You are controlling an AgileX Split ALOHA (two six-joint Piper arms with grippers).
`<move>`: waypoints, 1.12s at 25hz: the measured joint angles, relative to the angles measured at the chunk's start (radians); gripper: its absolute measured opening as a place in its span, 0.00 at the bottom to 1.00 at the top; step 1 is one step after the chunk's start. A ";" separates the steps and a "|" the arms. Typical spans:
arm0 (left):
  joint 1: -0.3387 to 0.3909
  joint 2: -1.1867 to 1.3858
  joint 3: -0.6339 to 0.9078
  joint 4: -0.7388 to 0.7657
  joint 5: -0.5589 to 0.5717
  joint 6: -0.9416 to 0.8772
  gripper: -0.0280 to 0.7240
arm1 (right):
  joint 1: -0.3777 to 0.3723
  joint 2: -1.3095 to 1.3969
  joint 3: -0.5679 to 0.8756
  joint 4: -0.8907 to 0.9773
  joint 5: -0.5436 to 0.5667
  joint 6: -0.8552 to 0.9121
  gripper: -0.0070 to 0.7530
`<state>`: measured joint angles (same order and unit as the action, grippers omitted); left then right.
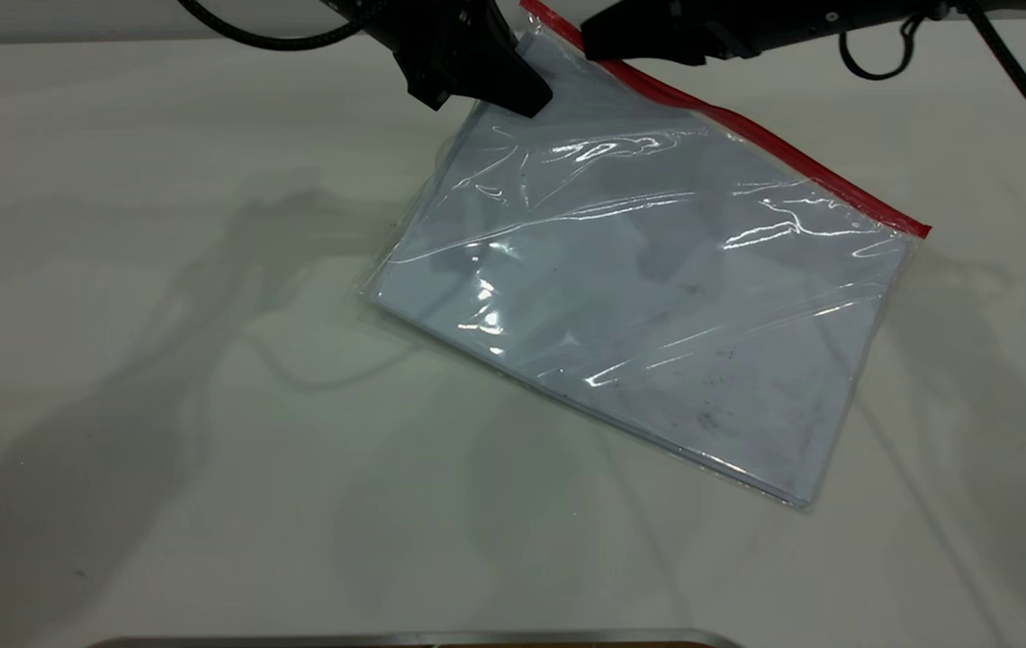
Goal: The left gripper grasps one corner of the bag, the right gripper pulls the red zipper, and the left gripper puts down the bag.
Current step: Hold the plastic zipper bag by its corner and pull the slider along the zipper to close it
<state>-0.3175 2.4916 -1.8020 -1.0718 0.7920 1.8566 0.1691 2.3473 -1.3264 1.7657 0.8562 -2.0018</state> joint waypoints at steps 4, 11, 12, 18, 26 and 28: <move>0.000 -0.007 0.000 0.000 -0.002 0.000 0.11 | 0.006 0.029 -0.010 0.001 0.006 0.000 0.55; 0.000 -0.017 0.000 0.028 -0.002 0.001 0.11 | 0.008 0.038 -0.014 0.011 0.030 0.000 0.34; 0.000 -0.017 0.000 0.031 -0.001 0.001 0.11 | 0.008 0.040 -0.014 0.011 0.032 0.000 0.30; 0.000 -0.017 0.000 0.039 0.006 0.000 0.11 | 0.007 0.040 -0.014 0.007 0.056 -0.018 0.07; 0.018 -0.023 0.000 0.039 0.050 -0.072 0.11 | 0.006 0.041 -0.015 -0.002 0.078 -0.026 0.05; 0.030 -0.030 0.000 0.036 0.073 -0.082 0.11 | 0.006 0.041 -0.016 0.000 0.087 -0.026 0.05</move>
<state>-0.2878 2.4614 -1.8020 -1.0358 0.8649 1.7746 0.1754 2.3886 -1.3429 1.7659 0.9435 -2.0280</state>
